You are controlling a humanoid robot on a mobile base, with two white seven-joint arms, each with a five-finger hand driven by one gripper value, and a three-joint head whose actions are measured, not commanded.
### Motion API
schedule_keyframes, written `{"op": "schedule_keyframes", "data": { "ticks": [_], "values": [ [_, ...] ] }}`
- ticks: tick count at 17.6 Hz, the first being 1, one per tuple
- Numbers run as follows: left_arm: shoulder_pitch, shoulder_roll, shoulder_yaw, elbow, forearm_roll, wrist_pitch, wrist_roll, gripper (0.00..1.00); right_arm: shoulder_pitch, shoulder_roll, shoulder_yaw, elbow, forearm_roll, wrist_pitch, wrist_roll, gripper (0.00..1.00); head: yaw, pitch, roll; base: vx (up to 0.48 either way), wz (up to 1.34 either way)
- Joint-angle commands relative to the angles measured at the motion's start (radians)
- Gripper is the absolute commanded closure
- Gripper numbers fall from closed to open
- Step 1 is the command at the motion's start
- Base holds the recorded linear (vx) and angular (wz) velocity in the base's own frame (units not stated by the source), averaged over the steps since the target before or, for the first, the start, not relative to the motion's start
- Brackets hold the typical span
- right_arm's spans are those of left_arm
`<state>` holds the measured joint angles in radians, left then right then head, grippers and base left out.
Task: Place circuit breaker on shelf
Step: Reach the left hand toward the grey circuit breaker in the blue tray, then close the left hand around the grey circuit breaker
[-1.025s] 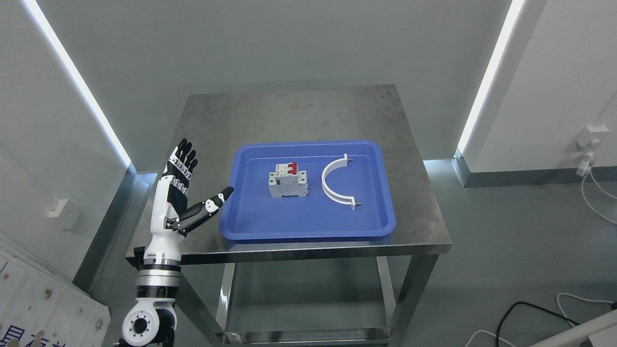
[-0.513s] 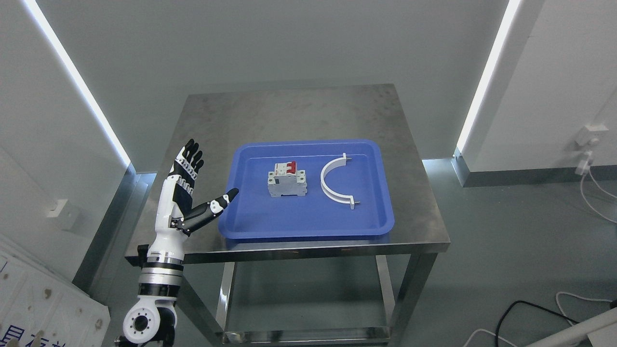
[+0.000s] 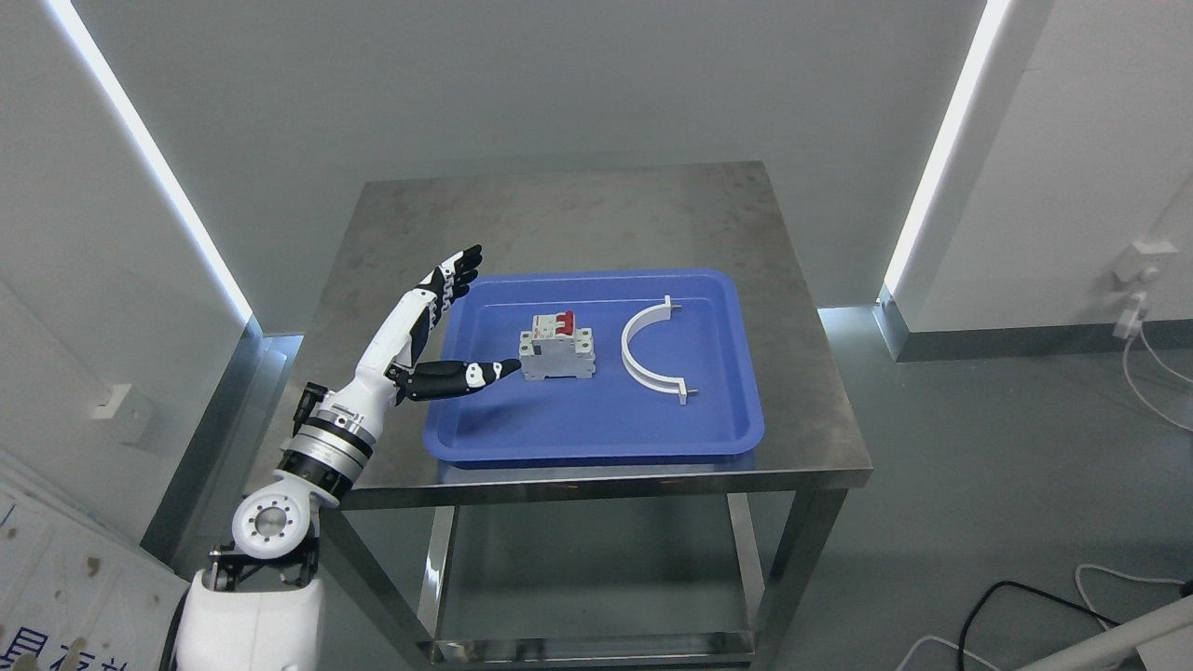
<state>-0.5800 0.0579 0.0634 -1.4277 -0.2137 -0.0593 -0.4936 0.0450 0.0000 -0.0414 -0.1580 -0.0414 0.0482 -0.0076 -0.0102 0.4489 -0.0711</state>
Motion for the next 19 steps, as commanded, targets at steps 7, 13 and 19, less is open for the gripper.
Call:
{"op": "schedule_keyframes", "data": {
  "ticks": [7,13,19],
  "values": [
    [-0.15,-0.04,-0.117,0.185,-0.176,0.131,-0.092,0.06,0.001,-0.017,0.0,-0.001,0.0,-0.001,0.005,0.0,0.0,0.0,0.0,0.0,0.0],
    [-0.15,-0.04,-0.08,0.245,-0.251,0.13,-0.092,0.19,-0.001,-0.017,0.0,0.0,0.0,-0.001,0.005,0.0,0.0,0.0,0.0,0.0,0.0],
    [-0.142,-0.04,-0.007,0.245,-0.251,0.069,-0.094,0.59,-0.001,-0.017,0.0,0.0,0.0,-0.001,0.005,0.0,0.0,0.0,0.0,0.002,-0.01]
  ]
}}
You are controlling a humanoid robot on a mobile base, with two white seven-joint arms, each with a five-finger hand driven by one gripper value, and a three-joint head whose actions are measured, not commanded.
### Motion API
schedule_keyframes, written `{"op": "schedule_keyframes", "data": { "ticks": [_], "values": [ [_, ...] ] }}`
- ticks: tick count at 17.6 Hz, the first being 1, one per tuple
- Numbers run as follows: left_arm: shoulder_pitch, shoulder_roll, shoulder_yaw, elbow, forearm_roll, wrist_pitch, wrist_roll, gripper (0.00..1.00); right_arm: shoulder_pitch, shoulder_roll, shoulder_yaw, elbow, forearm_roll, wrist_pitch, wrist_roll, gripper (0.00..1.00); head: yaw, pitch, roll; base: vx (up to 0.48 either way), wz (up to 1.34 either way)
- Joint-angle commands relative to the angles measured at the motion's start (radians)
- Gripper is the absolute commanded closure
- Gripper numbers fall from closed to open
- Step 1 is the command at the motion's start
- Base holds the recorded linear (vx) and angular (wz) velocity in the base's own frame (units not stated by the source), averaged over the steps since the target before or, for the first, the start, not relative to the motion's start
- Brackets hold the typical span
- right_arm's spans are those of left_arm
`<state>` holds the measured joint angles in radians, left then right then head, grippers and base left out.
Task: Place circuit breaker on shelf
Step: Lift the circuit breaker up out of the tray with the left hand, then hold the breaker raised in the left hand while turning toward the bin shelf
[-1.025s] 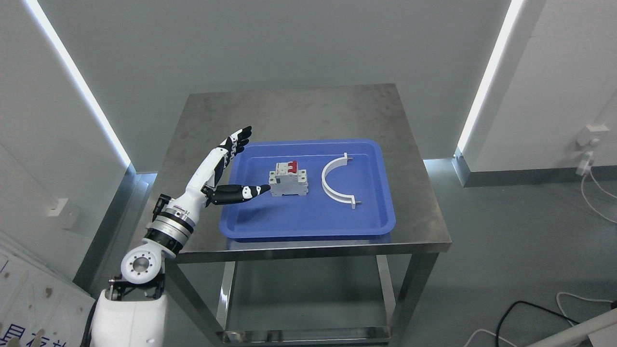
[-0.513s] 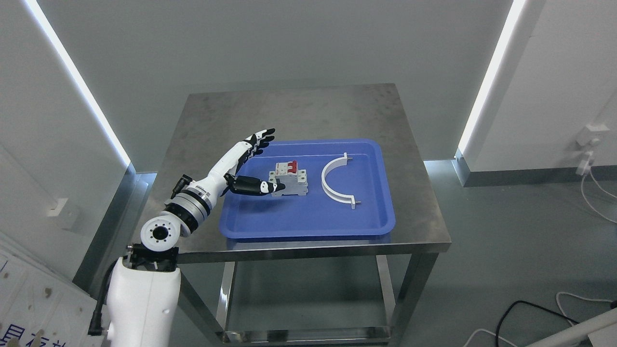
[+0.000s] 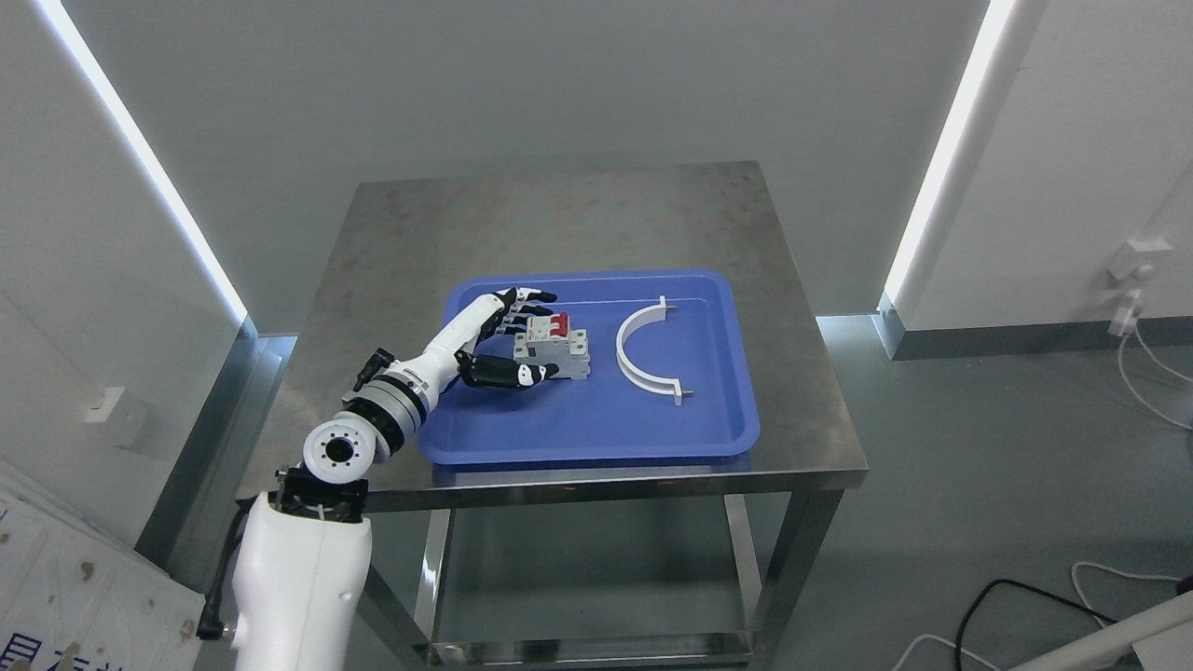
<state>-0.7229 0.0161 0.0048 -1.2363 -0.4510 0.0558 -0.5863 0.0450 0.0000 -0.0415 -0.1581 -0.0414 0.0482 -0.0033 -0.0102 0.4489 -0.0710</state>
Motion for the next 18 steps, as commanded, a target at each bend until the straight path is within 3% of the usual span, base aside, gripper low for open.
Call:
{"op": "schedule_keyframes", "data": {
  "ticks": [1,2,4,7,9,11,13,18],
  "values": [
    [0.009,0.001,0.056,0.054,-0.014,-0.077,-0.001,0.73,0.001,-0.017,0.0,0.0,0.0,-0.001,0.0,0.0,0.0,0.0,0.0,0.0,0.0],
    [0.02,0.001,0.07,0.054,-0.014,-0.108,-0.003,0.86,0.001,-0.017,0.0,0.0,0.0,-0.001,0.0,0.0,0.0,0.0,0.0,0.0,0.0],
    [0.022,0.001,0.093,0.054,-0.005,-0.131,0.005,0.92,-0.001,-0.017,0.0,0.0,0.0,-0.001,0.0,0.0,0.0,0.0,0.0,0.0,0.0],
    [-0.013,0.001,0.156,-0.004,0.148,-0.218,0.066,0.92,-0.001,-0.017,0.0,0.0,0.0,-0.001,0.0,0.0,0.0,0.0,0.0,0.0,0.0],
    [-0.033,0.001,0.233,-0.054,0.247,-0.235,0.161,0.91,-0.001,-0.017,0.0,-0.001,0.0,-0.001,0.0,0.0,0.0,0.0,0.0,0.0,0.0],
    [-0.029,0.001,0.277,-0.074,0.305,-0.336,0.28,0.89,-0.001,-0.017,0.0,0.0,0.0,-0.001,0.0,0.0,0.0,0.0,0.0,0.001,-0.01],
    [0.009,0.001,0.285,-0.077,0.31,-0.501,0.371,0.89,-0.001,-0.017,0.0,0.0,0.0,-0.001,0.0,0.0,0.0,0.0,0.0,0.001,-0.01],
    [0.126,0.001,0.268,-0.213,0.31,-0.547,0.533,0.89,-0.001,-0.017,0.0,0.0,0.0,-0.001,0.0,0.0,0.0,0.0,0.0,-0.008,-0.01]
  ]
}}
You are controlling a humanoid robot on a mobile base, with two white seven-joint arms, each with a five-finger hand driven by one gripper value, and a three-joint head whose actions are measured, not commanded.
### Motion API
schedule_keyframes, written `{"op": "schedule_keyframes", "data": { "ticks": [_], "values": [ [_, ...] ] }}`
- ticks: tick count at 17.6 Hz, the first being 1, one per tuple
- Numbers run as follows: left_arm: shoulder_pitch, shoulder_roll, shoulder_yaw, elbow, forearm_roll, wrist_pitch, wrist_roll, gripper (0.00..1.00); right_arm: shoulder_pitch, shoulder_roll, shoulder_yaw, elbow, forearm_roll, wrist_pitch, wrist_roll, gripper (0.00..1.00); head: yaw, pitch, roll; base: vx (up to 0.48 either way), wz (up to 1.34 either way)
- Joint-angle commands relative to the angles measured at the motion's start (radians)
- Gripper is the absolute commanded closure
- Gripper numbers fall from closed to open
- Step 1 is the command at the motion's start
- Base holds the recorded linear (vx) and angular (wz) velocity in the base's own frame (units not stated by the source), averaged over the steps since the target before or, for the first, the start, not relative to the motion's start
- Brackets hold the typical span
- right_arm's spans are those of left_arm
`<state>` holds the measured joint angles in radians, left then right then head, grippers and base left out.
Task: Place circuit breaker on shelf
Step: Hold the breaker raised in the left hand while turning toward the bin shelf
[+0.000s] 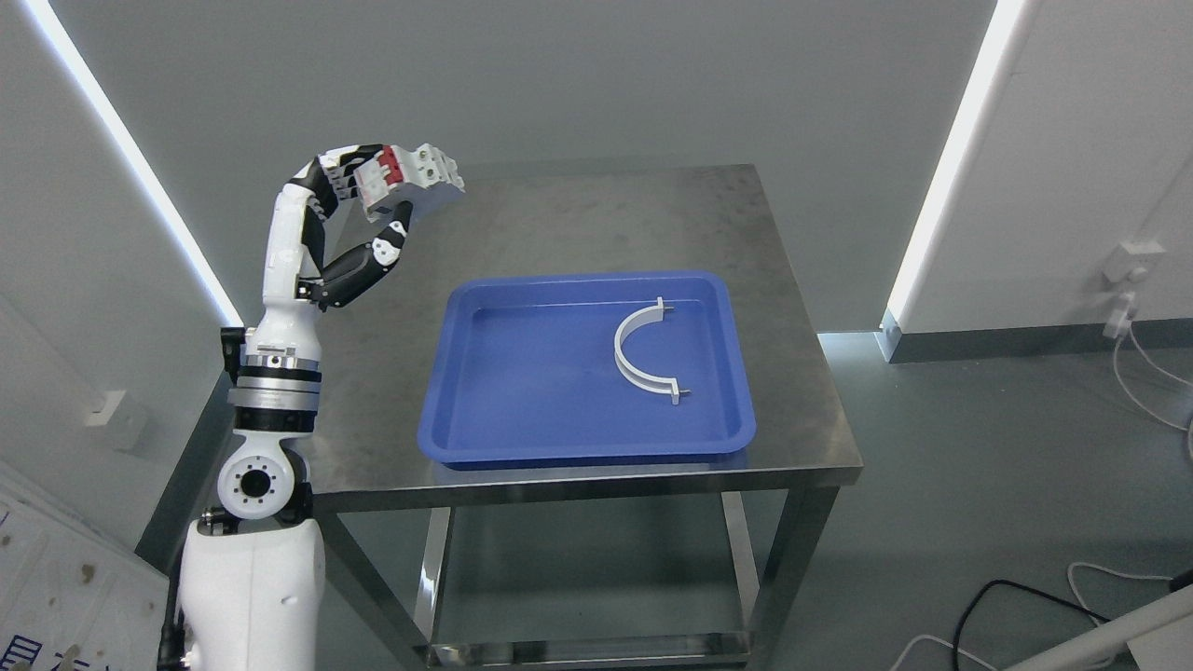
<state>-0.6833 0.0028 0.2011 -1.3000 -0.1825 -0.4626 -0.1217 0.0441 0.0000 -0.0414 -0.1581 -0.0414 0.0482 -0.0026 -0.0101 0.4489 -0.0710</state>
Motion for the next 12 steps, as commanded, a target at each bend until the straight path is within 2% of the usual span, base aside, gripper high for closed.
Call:
{"op": "schedule_keyframes", "data": {
  "ticks": [1,5,12],
  "values": [
    [0.108,0.015,0.07,-0.165,0.043,-0.028,0.066,0.89,0.002,-0.017,0.0,0.0,0.0,-0.001,0.0,0.0,0.0,0.0,0.0,-0.042,-0.03],
    [0.142,0.015,0.078,-0.203,0.046,-0.039,0.063,0.89,0.002,-0.017,0.0,0.0,0.0,-0.001,0.0,0.0,0.0,0.0,0.0,-0.126,-0.17],
    [0.14,0.015,0.084,-0.205,0.054,-0.041,0.063,0.89,0.0,-0.017,0.0,-0.001,0.0,-0.001,0.0,0.0,0.0,0.0,0.0,-0.248,-0.09]
  ]
}}
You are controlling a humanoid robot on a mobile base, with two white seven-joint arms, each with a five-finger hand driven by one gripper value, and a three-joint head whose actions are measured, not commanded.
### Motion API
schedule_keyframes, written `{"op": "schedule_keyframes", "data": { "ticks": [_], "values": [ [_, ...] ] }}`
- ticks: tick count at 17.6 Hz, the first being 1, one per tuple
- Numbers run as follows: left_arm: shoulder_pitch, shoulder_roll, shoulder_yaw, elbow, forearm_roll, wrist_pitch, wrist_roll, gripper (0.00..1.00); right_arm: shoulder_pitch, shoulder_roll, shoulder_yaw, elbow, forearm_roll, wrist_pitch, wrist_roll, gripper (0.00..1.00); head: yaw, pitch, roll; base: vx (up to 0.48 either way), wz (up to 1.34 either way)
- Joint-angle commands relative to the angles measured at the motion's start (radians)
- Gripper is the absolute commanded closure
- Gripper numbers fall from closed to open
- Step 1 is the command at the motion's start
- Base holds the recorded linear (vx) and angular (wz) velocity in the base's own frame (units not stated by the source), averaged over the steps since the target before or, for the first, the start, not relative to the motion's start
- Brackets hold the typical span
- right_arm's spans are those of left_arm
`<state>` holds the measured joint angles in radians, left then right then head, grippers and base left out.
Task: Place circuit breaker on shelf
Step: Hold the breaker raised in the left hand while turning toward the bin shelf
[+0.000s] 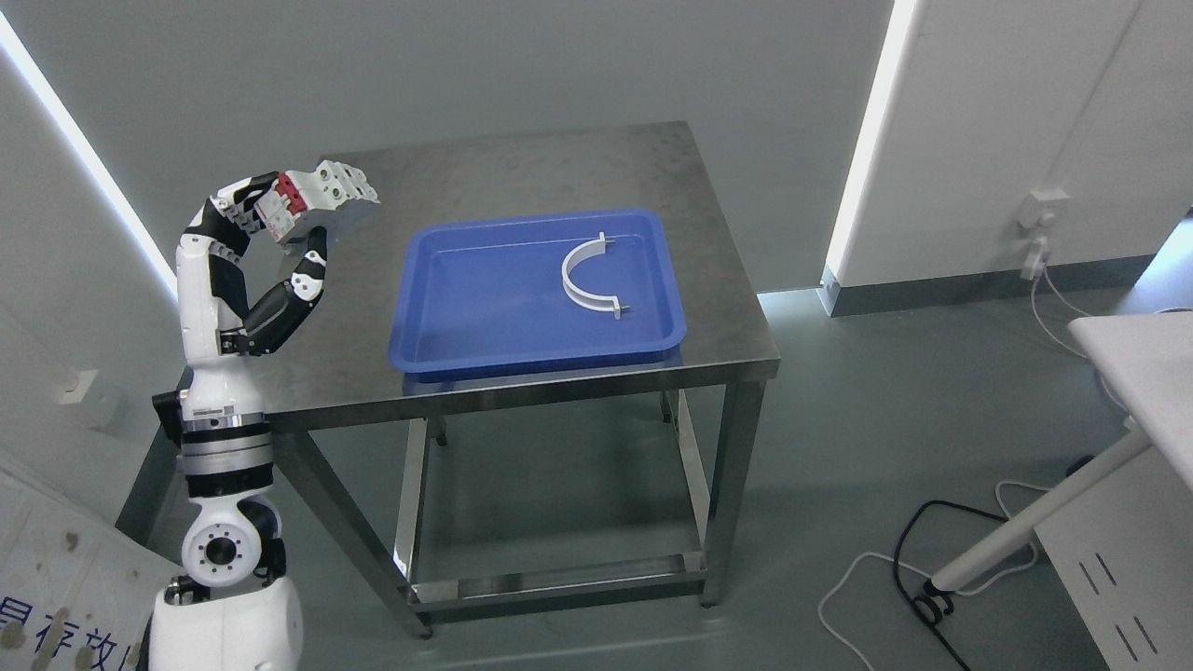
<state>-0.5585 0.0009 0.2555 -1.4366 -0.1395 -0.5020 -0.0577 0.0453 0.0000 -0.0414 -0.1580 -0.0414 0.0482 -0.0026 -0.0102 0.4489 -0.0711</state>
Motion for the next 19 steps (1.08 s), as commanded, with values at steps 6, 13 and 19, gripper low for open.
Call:
{"op": "schedule_keyframes", "data": {
  "ticks": [6,13,19],
  "values": [
    [0.002,0.017,0.047,-0.085,0.011,0.007,0.001,0.89,0.001,-0.017,0.0,0.0,0.0,-0.001,0.0,0.0,0.0,0.0,0.0,-0.344,-0.01],
    [-0.053,0.017,0.063,-0.145,0.011,0.039,0.001,0.89,-0.001,-0.017,0.0,0.0,0.0,-0.001,0.0,0.0,0.0,0.0,0.0,-0.446,-0.1],
    [-0.092,0.017,0.106,-0.15,0.011,0.051,-0.002,0.89,-0.001,-0.017,0.0,0.0,0.0,-0.001,0.0,0.0,0.0,0.0,0.0,-0.399,-0.01]
  ]
}}
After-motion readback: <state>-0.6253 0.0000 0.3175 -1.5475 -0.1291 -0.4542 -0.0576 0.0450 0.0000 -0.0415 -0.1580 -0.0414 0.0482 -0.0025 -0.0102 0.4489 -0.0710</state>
